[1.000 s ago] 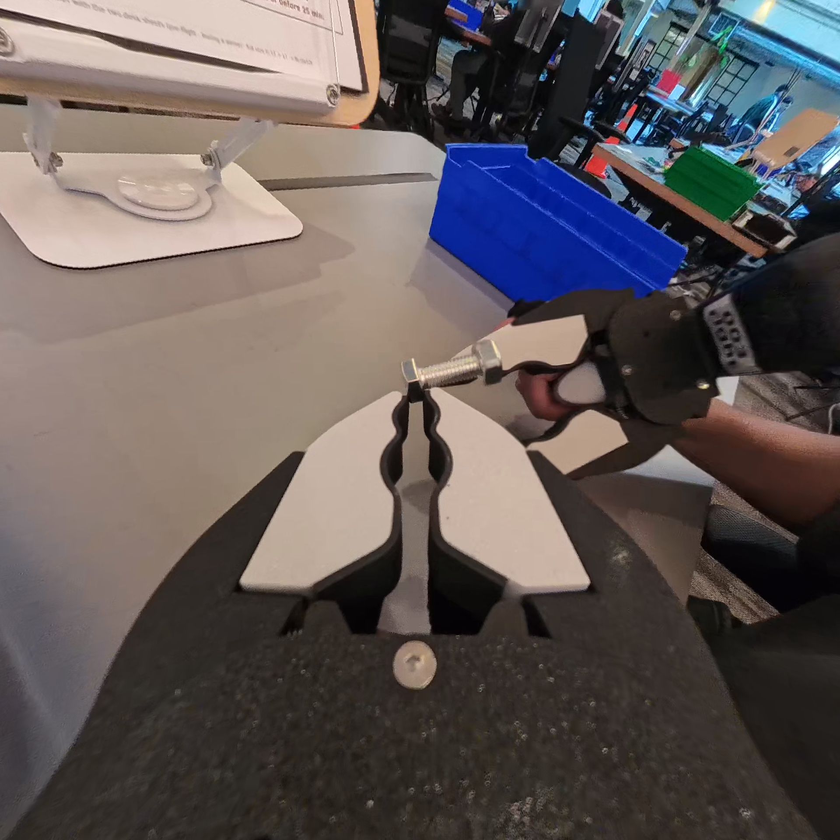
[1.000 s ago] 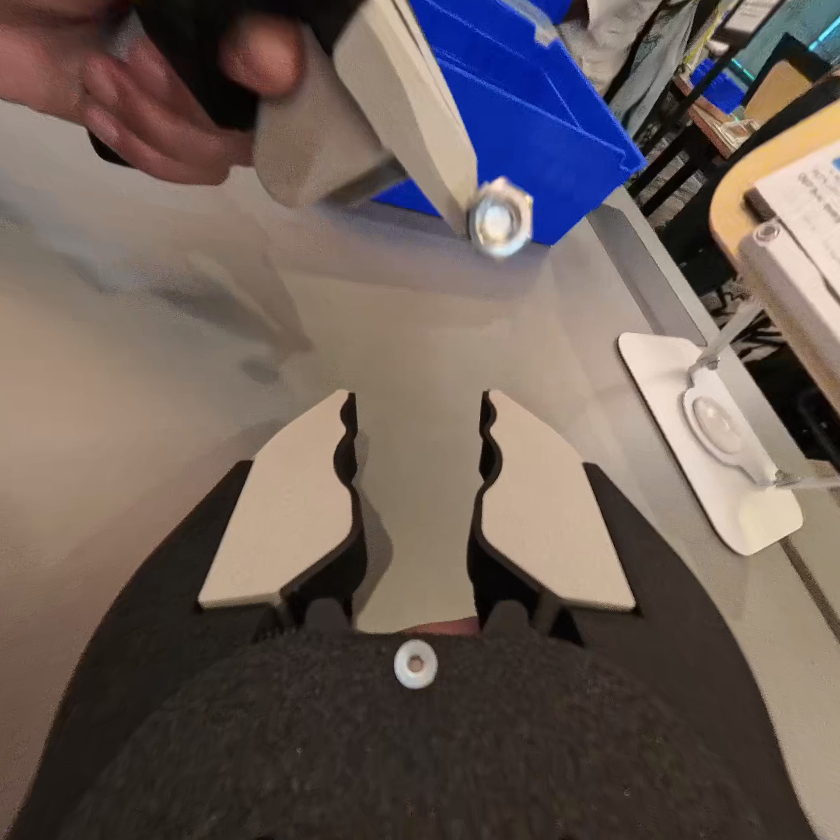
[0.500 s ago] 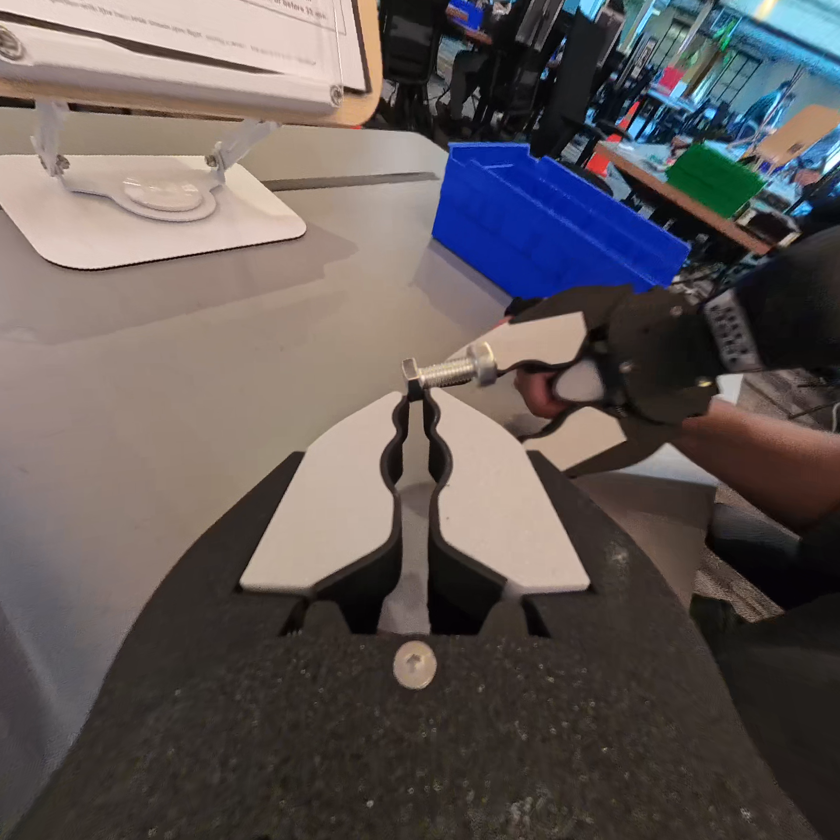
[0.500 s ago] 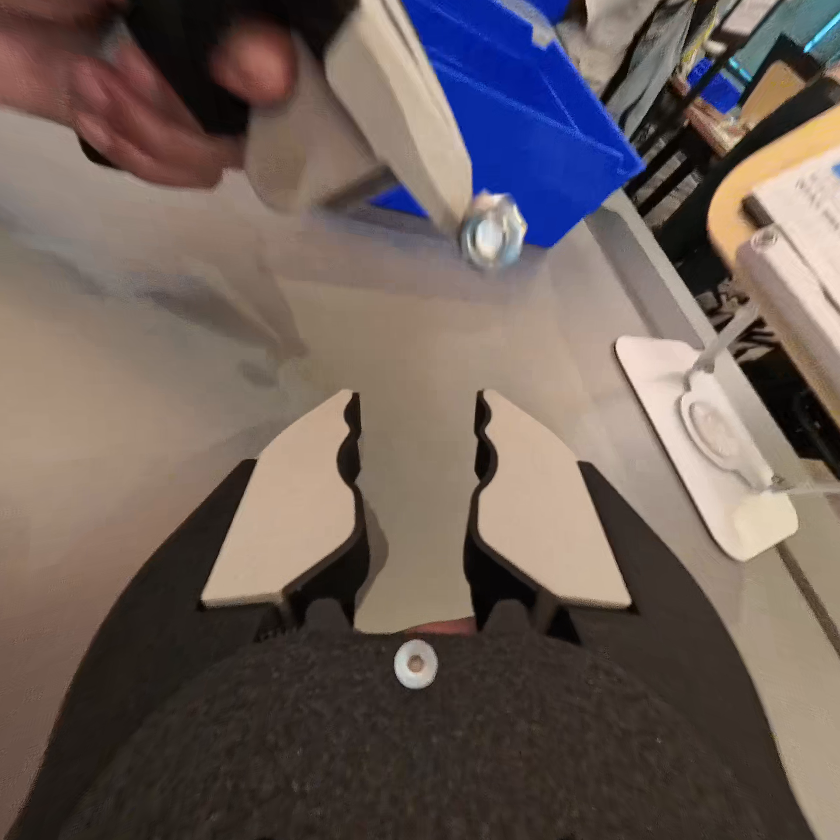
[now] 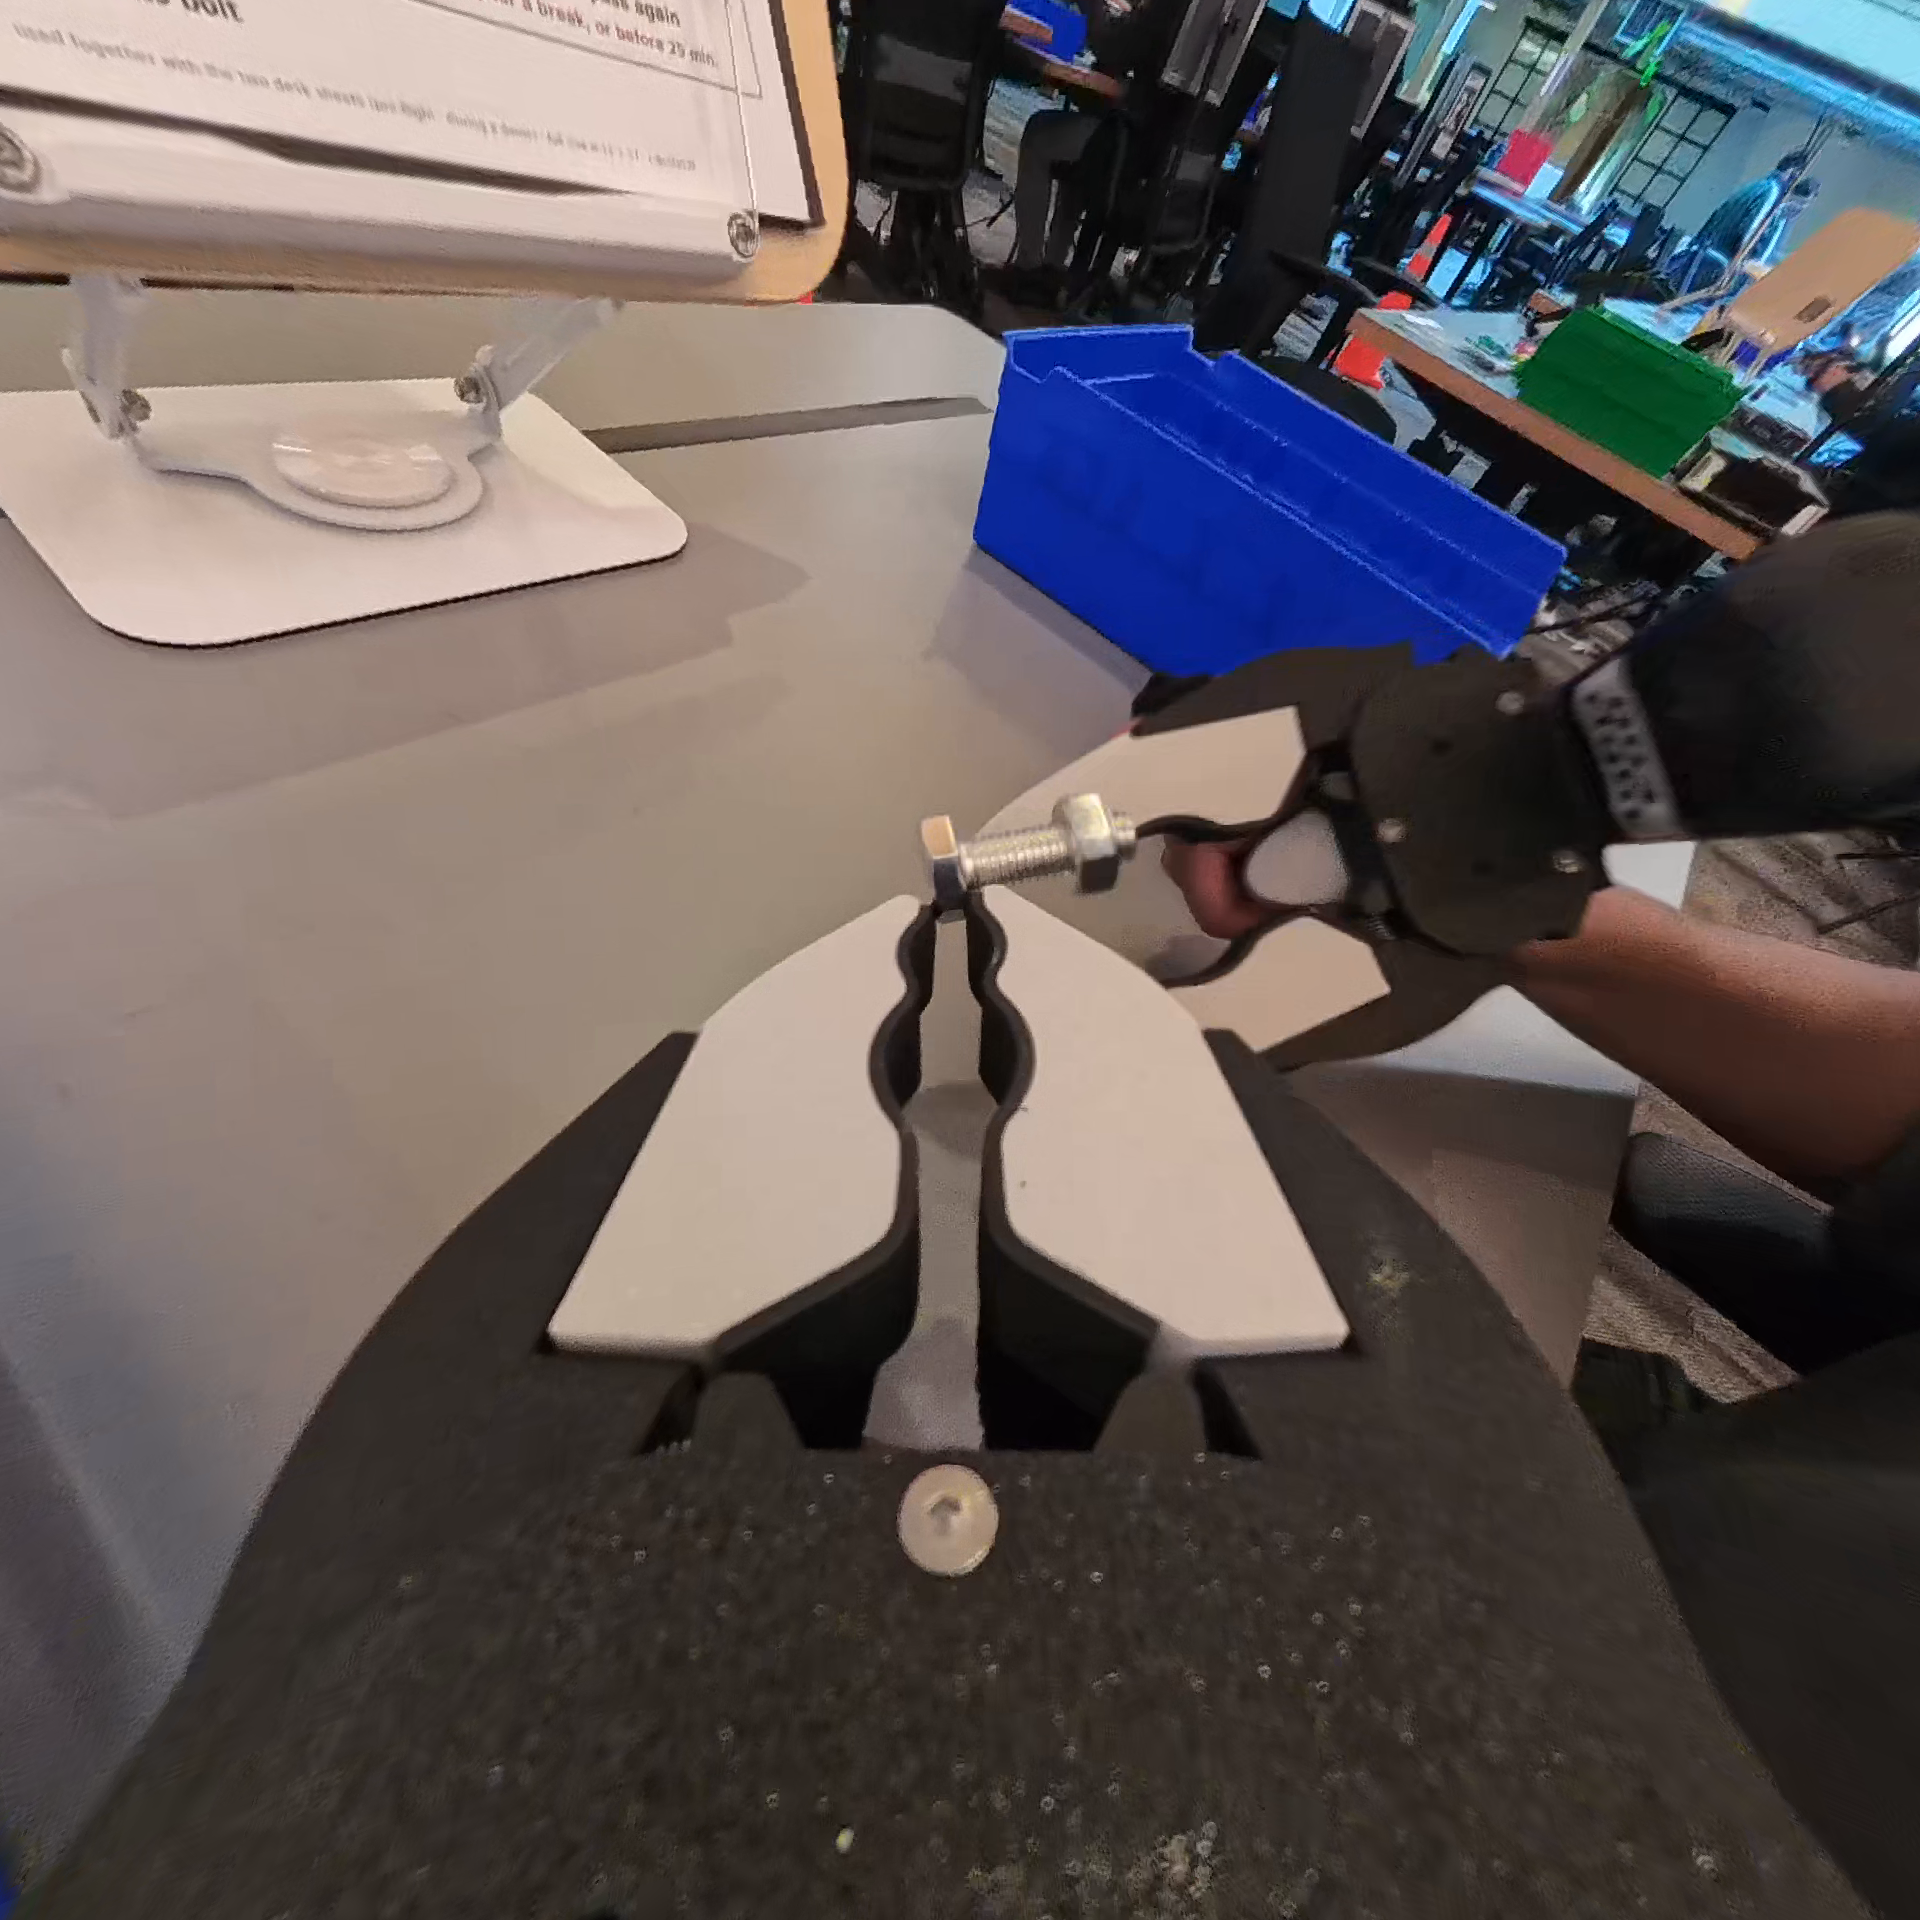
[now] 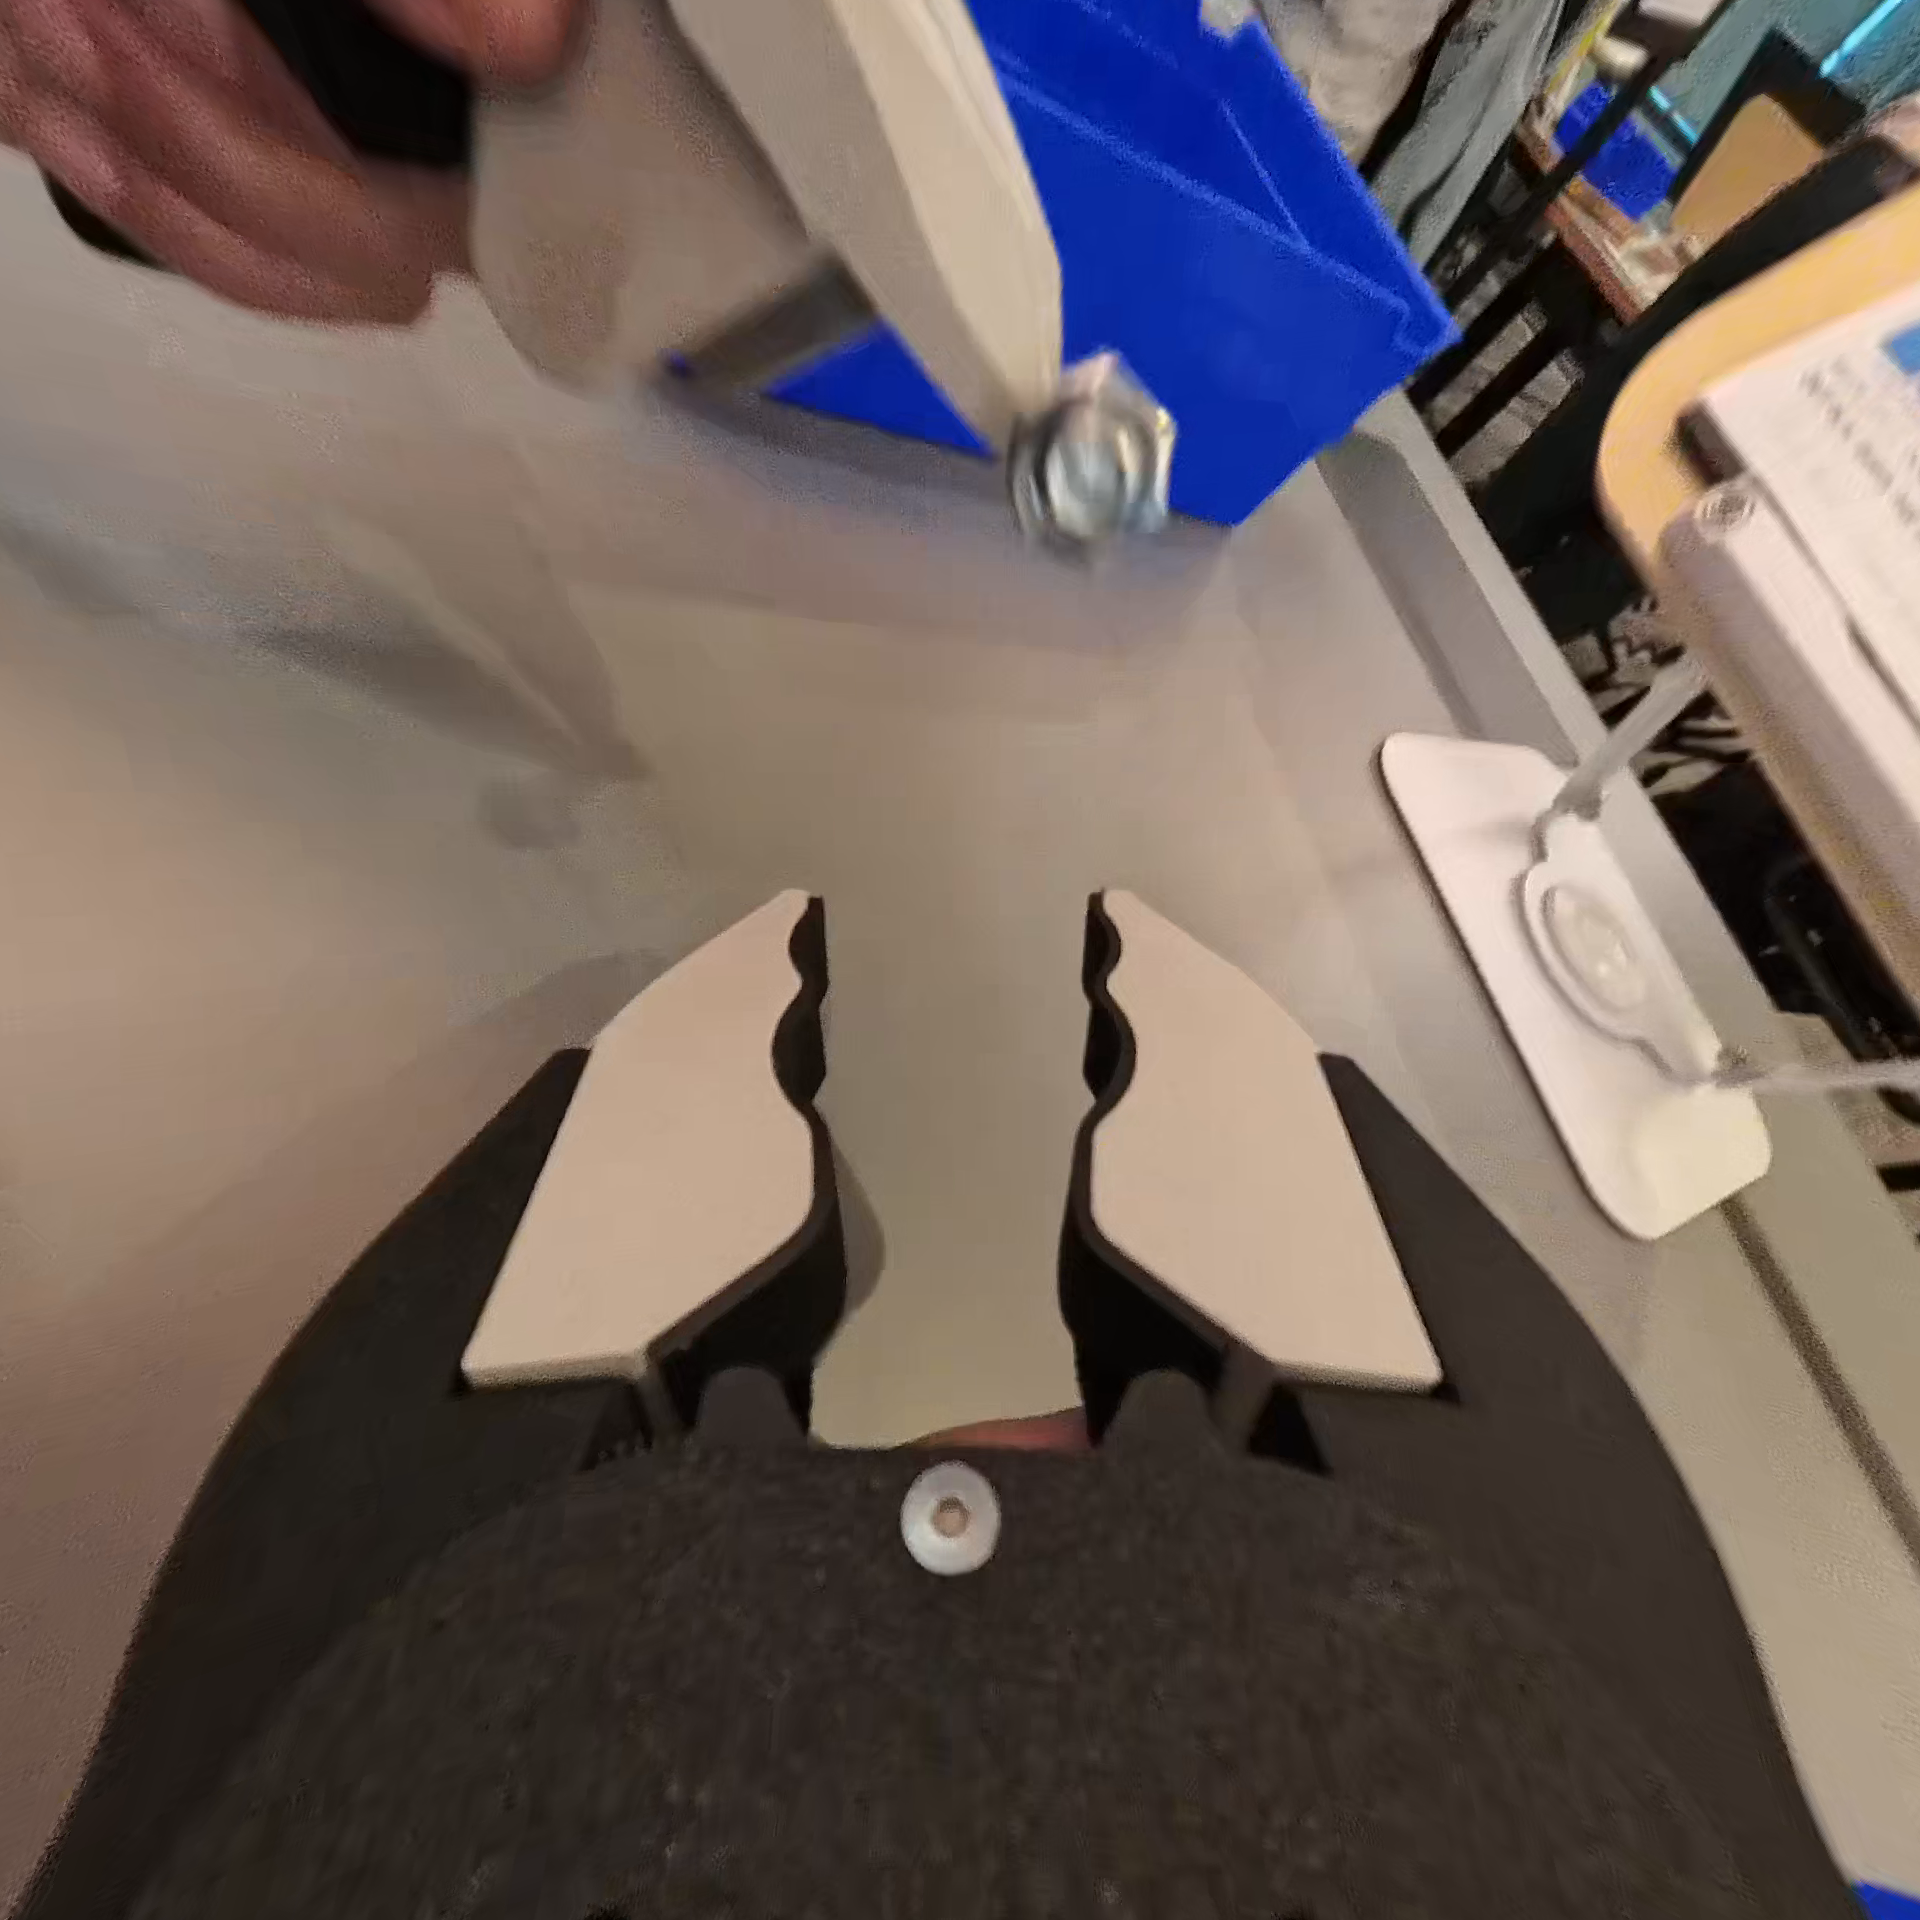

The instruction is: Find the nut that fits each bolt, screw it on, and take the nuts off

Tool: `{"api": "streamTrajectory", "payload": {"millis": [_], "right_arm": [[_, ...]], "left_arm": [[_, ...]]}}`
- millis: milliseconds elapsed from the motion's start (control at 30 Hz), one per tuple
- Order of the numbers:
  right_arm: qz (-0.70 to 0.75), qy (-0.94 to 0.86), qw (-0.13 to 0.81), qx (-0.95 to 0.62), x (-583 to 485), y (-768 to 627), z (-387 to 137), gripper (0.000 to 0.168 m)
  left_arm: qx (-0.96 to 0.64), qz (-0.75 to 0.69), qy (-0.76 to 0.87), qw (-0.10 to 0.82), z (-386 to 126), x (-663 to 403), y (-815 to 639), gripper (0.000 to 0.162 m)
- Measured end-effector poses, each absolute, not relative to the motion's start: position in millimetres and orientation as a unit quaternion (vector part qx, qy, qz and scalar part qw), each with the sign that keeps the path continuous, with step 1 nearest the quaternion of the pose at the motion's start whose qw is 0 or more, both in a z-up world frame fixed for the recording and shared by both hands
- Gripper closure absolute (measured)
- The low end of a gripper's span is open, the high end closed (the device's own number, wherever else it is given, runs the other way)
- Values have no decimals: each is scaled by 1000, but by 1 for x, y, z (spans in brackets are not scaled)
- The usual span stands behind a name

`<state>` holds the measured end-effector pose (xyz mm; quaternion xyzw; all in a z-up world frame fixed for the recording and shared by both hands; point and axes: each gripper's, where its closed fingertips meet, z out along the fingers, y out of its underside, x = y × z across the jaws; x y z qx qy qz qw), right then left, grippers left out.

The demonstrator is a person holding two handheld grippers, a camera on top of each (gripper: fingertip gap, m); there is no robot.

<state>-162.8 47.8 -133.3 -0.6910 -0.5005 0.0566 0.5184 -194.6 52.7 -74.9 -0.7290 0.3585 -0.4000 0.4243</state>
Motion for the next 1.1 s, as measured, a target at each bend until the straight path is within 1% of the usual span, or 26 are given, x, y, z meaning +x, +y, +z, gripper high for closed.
{"api": "streamTrajectory", "payload": {"millis": [67, 300, 433, 500, 600, 700, 767, 800, 900, 933, 967, 1000, 1100], "right_arm": [[72, -484, 529, -693, -156, 46, -132, 124], [99, -436, 563, -695, -153, 40, -98, 123], [163, -386, 579, -699, -169, 33, -85, 124], [149, -374, 599, -692, -174, 34, -78, 124], [116, -383, 615, -680, -177, 37, -73, 133], [106, -397, 604, -683, -180, 40, -81, 134], [92, -409, 604, -678, -181, 40, -82, 146], [82, -411, 610, -673, -180, 40, -80, 149], [87, -413, 604, -677, -179, 39, -80, 150], [88, -407, 604, -680, -176, 40, -80, 150], [87, -404, 599, -685, -173, 40, -82, 150], [87, -400, 599, -688, -169, 40, -83, 150], [91, -375, 604, -697, -157, 39, -82, 150]], "left_arm": [[-728, -380, 370, 434, -74, -196, 55, 157], [-735, -374, 370, 427, -83, -193, 54, 157], [-737, -360, 375, 433, -84, -191, 54, 157], [-736, -364, 380, 426, -85, -189, 51, 157], [-737, -369, 380, 420, -87, -187, 49, 157], [-735, -371, 382, 420, -86, -186, 47, 157], [-731, -374, 388, 419, -85, -183, 44, 157], [-730, -373, 390, 420, -85, -182, 43, 156], [-722, -357, 400, 438, -83, -183, 43, 156], [-721, -352, 400, 444, -82, -186, 43, 149], [-719, -351, 400, 446, -81, -189, 43, 130], [-722, -354, 393, 446, -80, -194, 44, 115], [-737, -359, 332, 467, -81, -220, 58, 109]]}}
